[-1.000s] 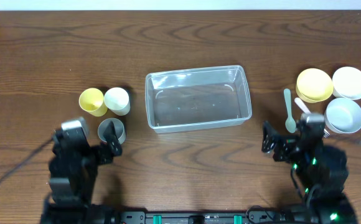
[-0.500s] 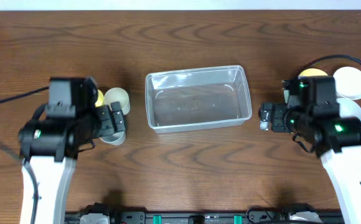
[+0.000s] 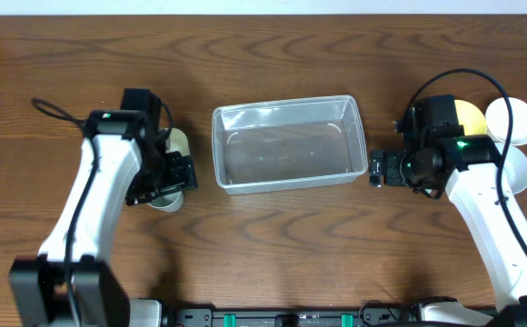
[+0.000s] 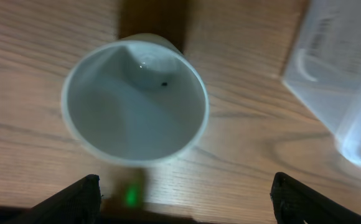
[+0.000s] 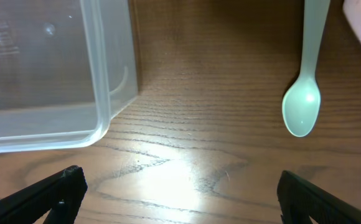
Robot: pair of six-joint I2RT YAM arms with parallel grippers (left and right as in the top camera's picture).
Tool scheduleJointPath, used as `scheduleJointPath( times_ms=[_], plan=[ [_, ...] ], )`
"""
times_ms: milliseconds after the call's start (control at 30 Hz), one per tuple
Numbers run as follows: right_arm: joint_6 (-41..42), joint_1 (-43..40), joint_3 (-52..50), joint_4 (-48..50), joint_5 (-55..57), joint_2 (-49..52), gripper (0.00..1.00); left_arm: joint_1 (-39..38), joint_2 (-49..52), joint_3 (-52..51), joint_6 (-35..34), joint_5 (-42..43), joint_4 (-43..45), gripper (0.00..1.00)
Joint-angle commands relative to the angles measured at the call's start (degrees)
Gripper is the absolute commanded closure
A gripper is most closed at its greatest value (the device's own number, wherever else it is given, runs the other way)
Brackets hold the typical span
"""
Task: Pack container
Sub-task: 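Reach the left gripper to the grey cup and grasp it, then carry the grey cup into the container's back-left corner and release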
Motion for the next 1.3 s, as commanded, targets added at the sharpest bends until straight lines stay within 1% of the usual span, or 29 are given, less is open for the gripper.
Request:
scheduleJointPath(
  times_ms=[0,33,133,200,300,333,400,467,533,567,733,800,900,1000,1100,1200,1267],
  plan=[
    [0.57,0.37,0.68,0.24,0.44,1.05,0.01,-0.02,4.35,-1.07,-0.52,0.52,0.9,0.13],
    [0.57,0.37,0.68,0.31,0.44,1.25,0.01,-0.02,5.55,-1.07,-0.52,0.52,1.33,0.14],
    [0.55,0.37,0.68,0.48,0.46,1.44,0.01,-0.02,9.42,-1.07,-0.5,0.5,3.37,0.2],
    [0.55,0.37,0.68,0.48,0.46,1.44,0.01,-0.02,11.15,-1.07,-0.5,0.5,4.31,0.29],
    [0.55,0.37,0.68,0.46,0.46,1.44,0.01,-0.02,12.66,-1.07,-0.52,0.52,4.87,0.48],
    [0.55,0.37,0.68,0.46,0.46,1.44,0.01,-0.02,12.72,-1.07,-0.52,0.52,4.96,0.57],
    [0.55,0.37,0.68,0.46,0.46,1.44,0.01,-0.02,12.68,-1.07,-0.5,0.5,5.11,0.7],
    [0.55,0.37,0.68,0.46,0.46,1.44,0.01,-0.02,12.66,-1.07,-0.48,0.46,5.14,0.8],
    [0.55,0.37,0.68,0.46,0.46,1.44,0.01,-0.02,12.61,-1.05,-0.48,0.31,5.09,0.92],
    [0.55,0.37,0.68,0.46,0.46,1.44,0.01,-0.02,12.61,-1.07,-0.48,0.31,5.09,0.94],
    [0.55,0.37,0.68,0.44,0.46,1.44,0.01,-0.04,11.78,-1.01,-0.52,0.28,4.52,0.94],
    [0.55,0.37,0.68,0.46,0.48,1.44,0.01,-0.42,10.32,-0.5,-0.61,0.02,3.23,0.94],
    [0.55,0.37,0.68,0.72,0.87,1.44,0.01,-2.29,6.64,2.01,-1.84,-2.93,-0.22,0.94],
    [0.55,0.37,0.68,1.27,0.87,1.44,0.01,-5.88,1.07,6.19,-1.84,-4.13,-2.64,0.94],
    [0.55,0.37,0.68,1.46,0.85,1.44,0.01,-10.51,-4.02,11.21,-1.84,-5.51,-2.43,0.94],
    [0.55,0.37,0.68,1.57,0.87,1.44,0.01,-16.06,-6.82,16.0,-1.55,-8.52,0.04,0.94],
    [0.55,0.37,0.68,1.79,0.85,1.44,0.01,-19.54,-6.8,18.14,0.48,-10.03,2.84,0.94]
  ],
)
